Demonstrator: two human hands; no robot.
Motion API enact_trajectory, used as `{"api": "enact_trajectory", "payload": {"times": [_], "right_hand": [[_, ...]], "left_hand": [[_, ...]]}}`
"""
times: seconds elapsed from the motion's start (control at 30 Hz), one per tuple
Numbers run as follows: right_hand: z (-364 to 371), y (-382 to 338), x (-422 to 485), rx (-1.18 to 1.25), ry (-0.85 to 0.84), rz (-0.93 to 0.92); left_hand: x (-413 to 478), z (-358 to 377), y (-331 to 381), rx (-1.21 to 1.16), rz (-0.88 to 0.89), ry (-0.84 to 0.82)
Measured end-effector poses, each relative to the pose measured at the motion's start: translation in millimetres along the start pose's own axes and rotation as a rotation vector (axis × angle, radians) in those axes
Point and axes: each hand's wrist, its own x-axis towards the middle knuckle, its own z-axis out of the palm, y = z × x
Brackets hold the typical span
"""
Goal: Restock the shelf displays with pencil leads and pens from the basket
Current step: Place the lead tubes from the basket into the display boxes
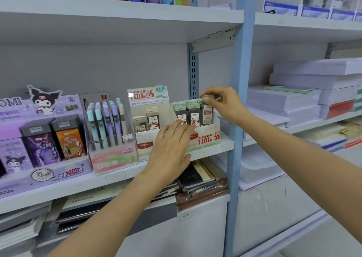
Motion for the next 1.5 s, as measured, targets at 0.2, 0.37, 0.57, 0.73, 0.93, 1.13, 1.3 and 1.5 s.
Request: {"api": "enact_trajectory", "payload": {"times": [0.2,0.37,0.57,0.73,0.93,1.13,1.3,1.5], "right_hand": [[10.4,7.7,1.8,0.026,0.002,0.087],[23.8,12.5,-3.6,-0.146,0.095,0.055],[25.4,3.7,-30.5,-0.164,0.017,0.044],[39.0,-7.1,-97.7,-0.12,0.208,-0.238],[132.3,21.8,-221.6,0.049,-0.277,-0.188],[229.9,103.6,-351.1,-0.074,-0.802,0.043],[273.4,149.0,-449.7,-0.145,-1.012,0.252],[291.7,157.3,-504.2,-0.194,-0.897,0.179]], "left_hand": [[-1.0,1.0,-2.4,-0.007,0.01,0.002],[-2.8,3.6,-3.7,-0.012,0.017,0.011],[-11.6,-3.3,-3.2,-0.06,0.056,0.003],[-64.5,3.9,2.2,-0.211,0.017,0.251],[-187.3,91.2,19.4,-0.457,-0.116,-0.049],[-318.6,191.3,32.2,-0.542,-0.247,-0.791],[-404.8,241.4,55.8,-0.592,-0.333,-1.04],[-452.4,260.4,94.2,-0.704,-0.352,-1.134]]}}
